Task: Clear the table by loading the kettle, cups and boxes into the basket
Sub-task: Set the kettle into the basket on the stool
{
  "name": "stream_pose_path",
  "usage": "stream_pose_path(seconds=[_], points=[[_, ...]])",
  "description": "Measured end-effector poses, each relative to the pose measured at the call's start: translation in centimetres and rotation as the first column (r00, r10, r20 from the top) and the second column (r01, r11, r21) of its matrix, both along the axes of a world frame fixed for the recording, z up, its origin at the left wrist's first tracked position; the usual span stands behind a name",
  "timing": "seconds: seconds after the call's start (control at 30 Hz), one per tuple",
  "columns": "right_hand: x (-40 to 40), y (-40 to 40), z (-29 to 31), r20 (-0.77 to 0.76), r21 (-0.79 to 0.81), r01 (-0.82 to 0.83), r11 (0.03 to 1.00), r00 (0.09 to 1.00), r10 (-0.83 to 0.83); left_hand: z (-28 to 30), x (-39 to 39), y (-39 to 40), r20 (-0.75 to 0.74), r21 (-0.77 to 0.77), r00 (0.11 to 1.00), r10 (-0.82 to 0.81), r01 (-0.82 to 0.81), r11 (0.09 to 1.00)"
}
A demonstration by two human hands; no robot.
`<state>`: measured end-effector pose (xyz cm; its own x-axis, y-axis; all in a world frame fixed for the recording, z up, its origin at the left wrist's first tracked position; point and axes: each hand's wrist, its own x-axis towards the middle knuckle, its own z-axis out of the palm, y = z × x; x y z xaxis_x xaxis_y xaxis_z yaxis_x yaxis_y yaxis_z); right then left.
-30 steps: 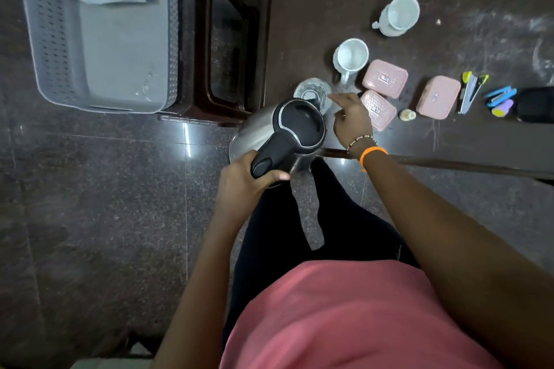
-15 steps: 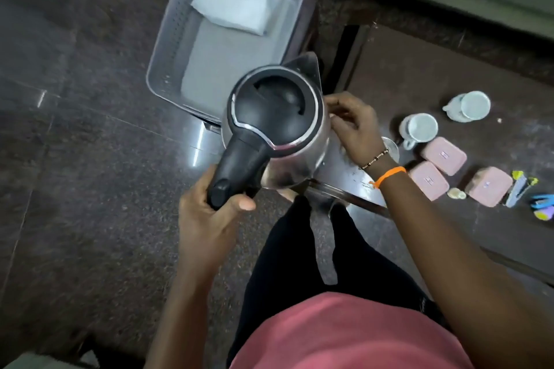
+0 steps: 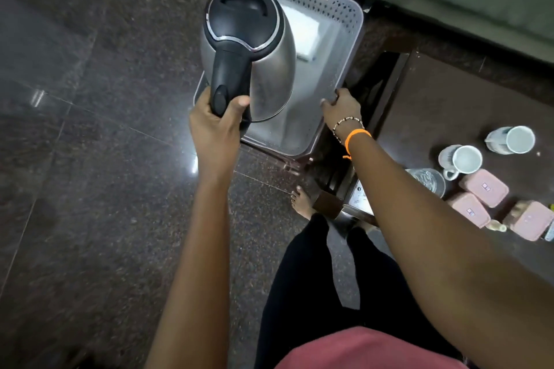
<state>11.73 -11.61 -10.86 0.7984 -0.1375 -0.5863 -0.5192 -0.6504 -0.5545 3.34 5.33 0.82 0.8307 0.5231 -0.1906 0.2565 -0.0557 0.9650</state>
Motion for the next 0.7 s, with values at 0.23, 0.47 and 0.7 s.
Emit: stream_pose_path(seconds=[0.23,0.47,0.7], points=[[1.0,1.1,-1.4,-0.092,-0.039,0.052,0.998,0.994,-0.055,-4.4,0.9,1.5,-0.133,-0.018,0.99,0.051,-0.054,0.998],[0.8,1.0,-1.9,-0.041,-0.042,0.086,0.995,0.995,-0.087,-5.9,0.7,2.3,-0.131,-0.06,0.991,0.031,-0.039,0.997],[0.6,0.8,-2.0,-0.05,0.041,0.122,0.992,0.991,-0.12,-5.4,0.1,0.6,-0.124,0.177,0.982,0.139,-0.116,0.977]])
